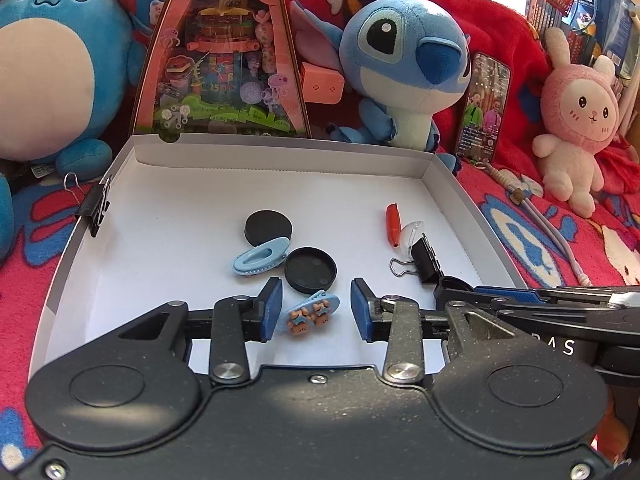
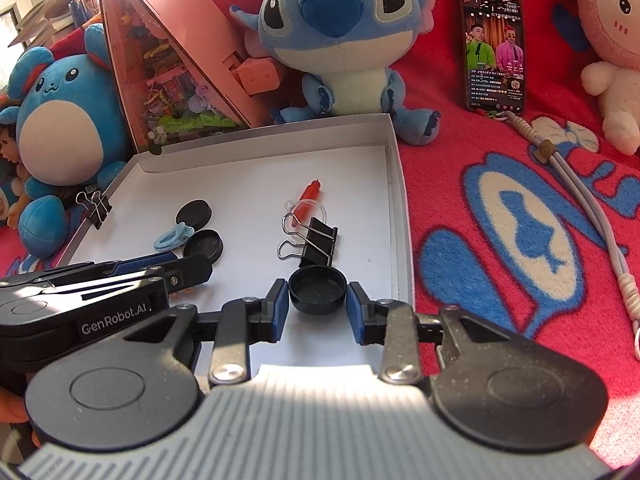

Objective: Organize rigid objects
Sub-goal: 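Open the left tool to drop the blue clip while the right tool releases the cup, then move both tools back toward the red marker and brown nut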

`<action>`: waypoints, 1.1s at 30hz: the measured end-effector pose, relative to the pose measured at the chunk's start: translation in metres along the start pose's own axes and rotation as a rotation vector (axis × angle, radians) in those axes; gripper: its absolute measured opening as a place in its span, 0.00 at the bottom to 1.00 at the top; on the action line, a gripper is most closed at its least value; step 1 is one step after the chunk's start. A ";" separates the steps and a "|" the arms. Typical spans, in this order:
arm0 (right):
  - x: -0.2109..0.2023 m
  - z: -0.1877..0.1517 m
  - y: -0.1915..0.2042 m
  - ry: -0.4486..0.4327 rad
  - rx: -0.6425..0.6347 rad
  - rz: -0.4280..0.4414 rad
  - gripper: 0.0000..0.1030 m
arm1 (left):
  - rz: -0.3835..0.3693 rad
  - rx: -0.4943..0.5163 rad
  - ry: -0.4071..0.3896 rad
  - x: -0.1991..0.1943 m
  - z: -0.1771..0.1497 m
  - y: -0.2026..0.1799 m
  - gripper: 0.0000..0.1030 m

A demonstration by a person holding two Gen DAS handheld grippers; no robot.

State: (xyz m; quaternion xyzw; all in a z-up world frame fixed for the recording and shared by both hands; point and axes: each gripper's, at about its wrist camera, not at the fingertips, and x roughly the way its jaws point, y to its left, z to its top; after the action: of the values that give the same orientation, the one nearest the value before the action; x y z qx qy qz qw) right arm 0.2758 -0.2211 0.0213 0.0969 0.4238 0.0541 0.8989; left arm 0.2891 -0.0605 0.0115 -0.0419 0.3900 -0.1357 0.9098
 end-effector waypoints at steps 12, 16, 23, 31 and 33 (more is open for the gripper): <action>-0.035 -0.015 0.007 -0.076 -0.108 0.027 0.59 | -0.017 0.083 -0.093 -0.060 -0.017 -0.007 0.76; -0.053 -0.027 0.010 -0.104 -0.154 0.046 0.65 | -0.050 0.103 -0.101 -0.082 -0.034 -0.004 0.76; -0.081 -0.054 0.016 -0.148 -0.238 0.061 0.72 | -0.063 0.132 -0.110 -0.115 -0.070 0.001 0.77; -0.098 -0.090 0.027 -0.172 -0.320 0.067 0.80 | -0.035 0.153 -0.135 -0.142 -0.112 0.006 0.78; -0.100 -0.098 0.029 -0.179 -0.333 0.056 0.81 | -0.031 0.164 -0.129 -0.145 -0.123 0.005 0.78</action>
State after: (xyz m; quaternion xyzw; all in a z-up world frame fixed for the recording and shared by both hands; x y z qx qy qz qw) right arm 0.1360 -0.1985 0.0417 -0.0371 0.3246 0.1395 0.9348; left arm 0.1055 -0.0111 0.0269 0.0181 0.3176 -0.1785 0.9311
